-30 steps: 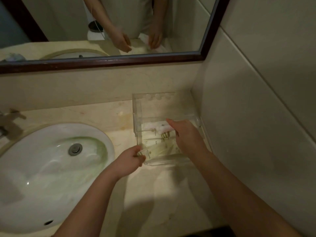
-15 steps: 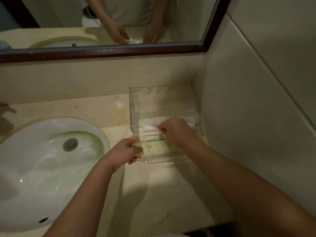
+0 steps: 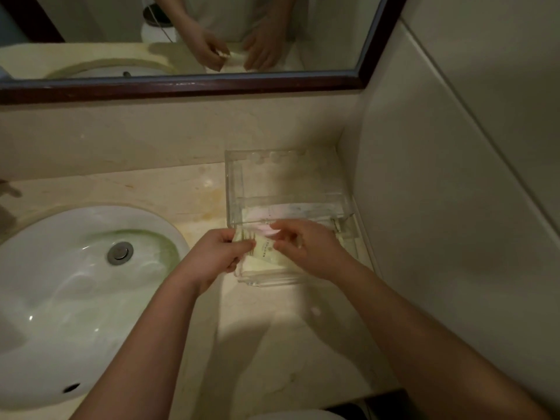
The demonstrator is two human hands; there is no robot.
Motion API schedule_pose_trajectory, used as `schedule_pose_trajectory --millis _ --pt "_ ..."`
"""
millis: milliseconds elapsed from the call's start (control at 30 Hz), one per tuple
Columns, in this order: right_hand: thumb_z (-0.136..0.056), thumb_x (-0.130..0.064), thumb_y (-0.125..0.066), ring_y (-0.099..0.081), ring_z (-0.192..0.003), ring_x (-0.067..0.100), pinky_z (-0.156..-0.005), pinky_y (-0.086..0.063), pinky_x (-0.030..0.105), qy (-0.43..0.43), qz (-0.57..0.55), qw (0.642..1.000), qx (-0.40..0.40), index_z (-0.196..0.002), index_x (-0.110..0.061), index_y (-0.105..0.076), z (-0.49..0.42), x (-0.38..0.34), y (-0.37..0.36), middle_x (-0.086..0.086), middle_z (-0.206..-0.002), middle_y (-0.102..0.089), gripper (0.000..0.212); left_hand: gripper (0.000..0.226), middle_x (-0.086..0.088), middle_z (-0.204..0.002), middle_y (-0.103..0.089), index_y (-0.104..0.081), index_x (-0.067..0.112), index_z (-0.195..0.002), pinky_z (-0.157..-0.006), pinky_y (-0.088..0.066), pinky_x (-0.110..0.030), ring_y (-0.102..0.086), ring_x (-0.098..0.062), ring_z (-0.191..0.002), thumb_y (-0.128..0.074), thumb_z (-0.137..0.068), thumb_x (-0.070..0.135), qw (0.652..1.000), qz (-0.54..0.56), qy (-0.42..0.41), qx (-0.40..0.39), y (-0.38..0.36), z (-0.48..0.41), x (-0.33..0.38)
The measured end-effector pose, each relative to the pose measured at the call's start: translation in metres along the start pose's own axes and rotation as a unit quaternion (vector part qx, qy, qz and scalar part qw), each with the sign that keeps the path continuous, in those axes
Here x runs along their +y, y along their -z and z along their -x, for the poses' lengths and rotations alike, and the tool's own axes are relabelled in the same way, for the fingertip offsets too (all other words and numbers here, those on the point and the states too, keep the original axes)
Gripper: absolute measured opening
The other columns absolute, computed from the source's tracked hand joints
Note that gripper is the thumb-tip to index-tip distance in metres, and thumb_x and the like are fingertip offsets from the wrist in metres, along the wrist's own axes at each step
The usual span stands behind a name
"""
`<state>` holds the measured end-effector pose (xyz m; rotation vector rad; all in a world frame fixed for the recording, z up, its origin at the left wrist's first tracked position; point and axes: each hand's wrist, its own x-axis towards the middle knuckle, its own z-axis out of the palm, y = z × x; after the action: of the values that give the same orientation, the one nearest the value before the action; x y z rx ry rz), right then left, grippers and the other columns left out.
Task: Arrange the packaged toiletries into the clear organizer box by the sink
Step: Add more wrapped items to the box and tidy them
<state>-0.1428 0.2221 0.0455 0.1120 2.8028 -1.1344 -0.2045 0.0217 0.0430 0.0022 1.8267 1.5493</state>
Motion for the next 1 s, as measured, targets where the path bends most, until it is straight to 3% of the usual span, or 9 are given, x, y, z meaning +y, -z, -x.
schedule_pose_trajectory --millis 133,267,367,433,500,600,700,800,1000 --pt "-0.084 -0.021 -0.069 -0.054 -0.058 0.002 -0.059 -0.047 0.025 -0.095 -0.171 0.976 0.101 -0.084 -0.024 -0.066 0.003 -0.003 0.013 -0.009 -0.073 -0.064 0.004 0.019 -0.002 -0.061 -0.050 -0.061 0.013 -0.075 -0.058 -0.037 -0.030 -0.044 -0.014 -0.053 -0.064 -0.090 0.025 0.998 0.008 -0.066 0.014 -0.024 -0.012 0.027" --pt "-0.094 -0.011 -0.054 -0.067 -0.057 0.011 -0.042 -0.046 0.023 -0.211 -0.409 0.870 0.177 -0.093 -0.013 -0.057 0.018 0.002 0.021 0.003 -0.079 -0.067 0.004 0.016 -0.001 -0.091 -0.070 -0.067 0.012 -0.101 -0.068 -0.047 -0.026 -0.062 -0.012 -0.076 -0.068 -0.087 0.020 0.991 -0.106 -0.062 -0.049 -0.053 -0.013 0.018" --pt "-0.094 -0.005 -0.049 -0.070 -0.059 0.014 -0.043 -0.050 0.022 -0.260 -0.498 0.808 0.179 -0.099 -0.009 -0.056 0.026 0.007 0.016 0.007 -0.088 -0.066 0.009 0.007 -0.010 -0.081 -0.070 -0.068 0.007 -0.089 -0.065 -0.045 -0.031 -0.060 -0.018 -0.068 -0.070 -0.085 0.012 0.987 -0.143 -0.060 -0.050 -0.060 -0.016 0.002" --pt "-0.091 -0.008 -0.054 -0.068 -0.056 0.013 -0.040 -0.047 0.021 -0.287 -0.500 0.794 0.195 -0.106 -0.010 -0.057 0.030 0.018 0.014 0.006 -0.089 -0.065 0.015 0.007 -0.009 -0.072 -0.066 -0.068 0.005 -0.085 -0.060 -0.041 -0.028 -0.055 -0.017 -0.059 -0.069 -0.085 0.012 0.978 -0.196 -0.071 -0.019 -0.055 -0.019 -0.002" --pt "-0.087 -0.016 -0.061 -0.064 -0.051 0.009 -0.039 -0.042 0.018 -0.312 -0.428 0.818 0.224 -0.107 -0.013 -0.058 0.031 0.033 0.013 0.006 -0.088 -0.067 0.021 0.010 -0.006 -0.066 -0.060 -0.068 0.002 -0.085 -0.056 -0.038 -0.025 -0.049 -0.013 -0.054 -0.069 -0.085 0.012 0.964 -0.251 -0.084 -0.004 -0.046 -0.021 -0.002" --pt "-0.082 -0.021 -0.069 -0.059 -0.057 0.010 -0.048 -0.044 0.018 -0.315 -0.271 0.880 0.228 -0.090 -0.017 -0.062 0.033 0.051 0.008 0.002 -0.078 -0.066 0.010 0.010 -0.007 -0.066 -0.060 -0.071 0.004 -0.086 -0.054 -0.041 -0.023 -0.053 -0.012 -0.053 -0.068 -0.085 0.013 0.949 -0.302 -0.090 0.008 -0.034 -0.024 -0.004" --pt "-0.079 -0.026 -0.073 -0.063 -0.071 0.014 -0.065 -0.051 0.027 -0.308 -0.183 0.915 0.188 -0.083 -0.023 -0.064 0.038 0.057 -0.003 -0.005 -0.078 -0.067 0.010 0.018 -0.007 -0.084 -0.067 -0.070 0.011 -0.098 -0.070 -0.047 -0.028 -0.063 -0.020 -0.075 -0.073 -0.082 0.017 0.930 -0.356 -0.087 0.039 -0.033 -0.025 -0.012" --pt "-0.078 -0.032 -0.072 -0.064 -0.075 0.013 -0.070 -0.053 0.032 -0.305 -0.094 0.930 0.184 -0.083 -0.026 -0.065 0.038 0.057 -0.007 -0.009 -0.078 -0.067 0.010 0.020 -0.006 -0.092 -0.067 -0.067 0.014 -0.098 -0.075 -0.046 -0.028 -0.062 -0.023 -0.088 -0.073 -0.080 0.019 0.910 -0.395 -0.105 0.071 -0.038 -0.024 -0.019" --pt "-0.075 -0.034 -0.066 -0.063 -0.076 0.014 -0.067 -0.052 0.030 -0.309 -0.002 0.934 0.179 -0.081 -0.028 -0.064 0.035 0.056 -0.011 -0.011 -0.075 -0.065 0.009 0.010 -0.011 -0.094 -0.068 -0.069 0.012 -0.092 -0.073 -0.051 -0.034 -0.063 -0.031 -0.090 -0.061 -0.085 0.013 0.872 -0.452 -0.156 0.102 -0.038 -0.027 -0.029"
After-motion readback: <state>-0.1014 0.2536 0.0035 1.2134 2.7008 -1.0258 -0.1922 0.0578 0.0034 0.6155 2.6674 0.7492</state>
